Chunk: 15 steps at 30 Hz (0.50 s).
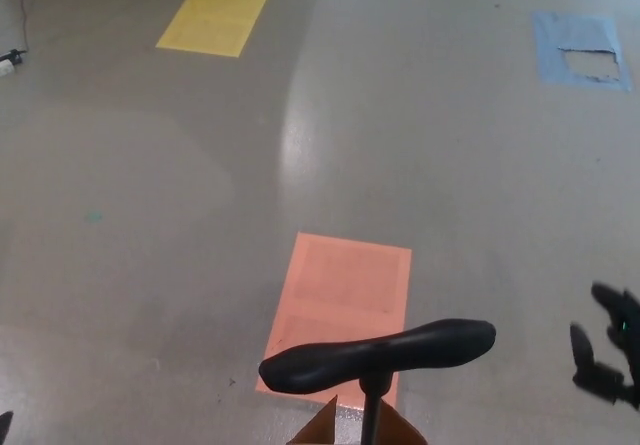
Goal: An air pump is kept on top of a storage box on the floor and the robot uses its right hand to press down on the handle of the pump to compress it
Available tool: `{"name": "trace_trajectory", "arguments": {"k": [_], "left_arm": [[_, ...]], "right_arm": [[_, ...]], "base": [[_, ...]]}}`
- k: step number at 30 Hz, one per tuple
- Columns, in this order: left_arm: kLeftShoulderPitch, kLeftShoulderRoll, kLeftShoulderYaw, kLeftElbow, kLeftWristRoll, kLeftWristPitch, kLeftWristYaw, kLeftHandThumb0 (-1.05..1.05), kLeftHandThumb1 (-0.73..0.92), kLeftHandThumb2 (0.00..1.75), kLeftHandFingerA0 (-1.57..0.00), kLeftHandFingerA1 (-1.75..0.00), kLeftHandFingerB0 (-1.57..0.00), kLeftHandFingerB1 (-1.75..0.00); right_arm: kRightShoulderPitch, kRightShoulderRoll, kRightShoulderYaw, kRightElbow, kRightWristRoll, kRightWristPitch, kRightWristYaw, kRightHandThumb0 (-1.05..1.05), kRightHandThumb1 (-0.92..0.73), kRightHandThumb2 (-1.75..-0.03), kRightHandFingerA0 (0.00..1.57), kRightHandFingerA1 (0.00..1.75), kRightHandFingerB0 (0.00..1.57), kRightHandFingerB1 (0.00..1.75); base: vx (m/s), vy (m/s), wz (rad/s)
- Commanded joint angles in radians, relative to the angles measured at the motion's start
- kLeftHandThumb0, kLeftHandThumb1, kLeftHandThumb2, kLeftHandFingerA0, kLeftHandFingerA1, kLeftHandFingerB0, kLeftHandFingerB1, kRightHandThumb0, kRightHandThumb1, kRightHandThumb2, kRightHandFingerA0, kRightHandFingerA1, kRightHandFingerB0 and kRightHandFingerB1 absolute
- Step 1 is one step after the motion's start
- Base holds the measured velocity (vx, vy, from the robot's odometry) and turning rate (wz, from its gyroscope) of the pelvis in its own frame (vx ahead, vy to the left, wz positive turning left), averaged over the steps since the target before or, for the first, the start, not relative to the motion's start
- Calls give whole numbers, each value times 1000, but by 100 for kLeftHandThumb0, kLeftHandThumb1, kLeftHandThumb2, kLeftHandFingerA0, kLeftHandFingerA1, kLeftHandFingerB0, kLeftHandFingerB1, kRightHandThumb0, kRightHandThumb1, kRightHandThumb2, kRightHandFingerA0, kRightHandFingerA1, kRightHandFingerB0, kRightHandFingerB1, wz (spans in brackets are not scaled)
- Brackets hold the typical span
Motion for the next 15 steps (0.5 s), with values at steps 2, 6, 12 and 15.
{"name": "trace_trajectory", "arguments": {"k": [2,6,12,15], "left_arm": [[-26,-55,-60,-114,40,-109,-20,-83,71,106,0,-19,0,-16],[-41,-80,-86,-140,61,-106,-11,-80,70,106,0,-22,0,-18],[-38,-92,-93,-155,65,-116,-2,-73,85,67,-1,-23,-1,-17],[-43,-91,-91,-154,64,-109,2,-75,85,67,-1,-23,-1,-18]], "right_arm": [[249,5,-215,-829,222,-154,-51,-72,-92,-71,11,25,9,22],[278,-28,-269,-1059,235,-131,-38,-76,-80,-78,10,29,9,25],[232,-91,-323,-1333,355,-27,22,-68,-73,-107,3,35,2,31],[189,-188,-361,-1459,405,122,90,-74,-92,-69,11,24,10,22]], "base": [[0,0,0],[0,0,0],[0,0,0],[0,0,0]]}}
